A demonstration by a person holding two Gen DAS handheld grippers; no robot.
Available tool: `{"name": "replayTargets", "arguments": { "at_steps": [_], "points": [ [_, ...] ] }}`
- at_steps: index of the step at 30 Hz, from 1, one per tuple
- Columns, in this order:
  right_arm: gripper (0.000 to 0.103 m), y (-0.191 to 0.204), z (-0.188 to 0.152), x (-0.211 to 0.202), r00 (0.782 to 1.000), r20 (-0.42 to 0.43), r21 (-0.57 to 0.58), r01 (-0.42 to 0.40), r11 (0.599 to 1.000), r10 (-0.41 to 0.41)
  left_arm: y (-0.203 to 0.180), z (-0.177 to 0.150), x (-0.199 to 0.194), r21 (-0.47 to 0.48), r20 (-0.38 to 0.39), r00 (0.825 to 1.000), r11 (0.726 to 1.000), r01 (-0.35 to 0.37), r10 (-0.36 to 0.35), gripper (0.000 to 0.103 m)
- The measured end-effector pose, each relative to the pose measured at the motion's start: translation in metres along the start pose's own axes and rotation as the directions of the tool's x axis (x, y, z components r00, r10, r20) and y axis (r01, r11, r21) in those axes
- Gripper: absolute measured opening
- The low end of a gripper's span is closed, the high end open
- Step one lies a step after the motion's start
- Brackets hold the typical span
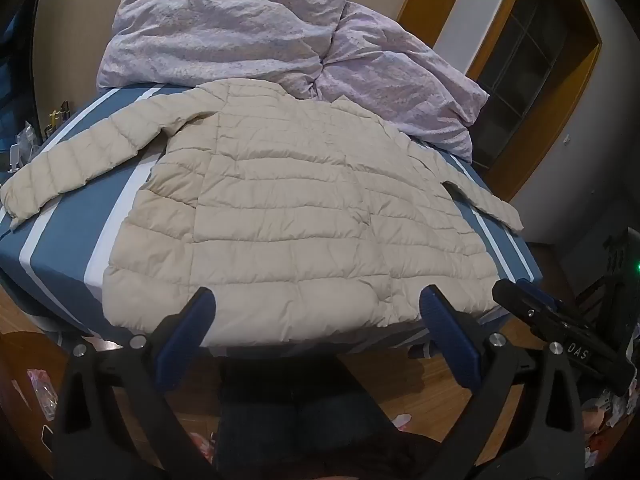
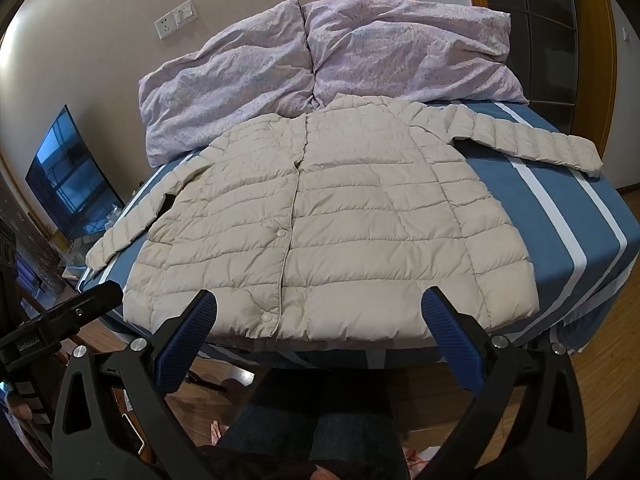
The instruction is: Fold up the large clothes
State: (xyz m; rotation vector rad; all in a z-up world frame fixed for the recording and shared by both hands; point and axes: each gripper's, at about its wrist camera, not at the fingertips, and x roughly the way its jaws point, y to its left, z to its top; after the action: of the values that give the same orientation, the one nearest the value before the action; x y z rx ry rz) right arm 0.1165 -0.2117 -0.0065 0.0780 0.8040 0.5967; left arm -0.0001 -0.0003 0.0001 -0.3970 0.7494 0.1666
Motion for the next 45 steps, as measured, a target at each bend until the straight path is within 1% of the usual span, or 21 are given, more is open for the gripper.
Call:
{"name": "replayTargets", "arguments": {
  "at_steps": [45],
  "points": [
    [0.102,0.0005,-0.0018,0.0009,1.000,-0.002,0.004,-0.003,1.000,0.003,0.0004,0.0000,0.0002,-0.009,-0.007,1.000,1.000,0.005,-0.005,0.101]
  ]
}}
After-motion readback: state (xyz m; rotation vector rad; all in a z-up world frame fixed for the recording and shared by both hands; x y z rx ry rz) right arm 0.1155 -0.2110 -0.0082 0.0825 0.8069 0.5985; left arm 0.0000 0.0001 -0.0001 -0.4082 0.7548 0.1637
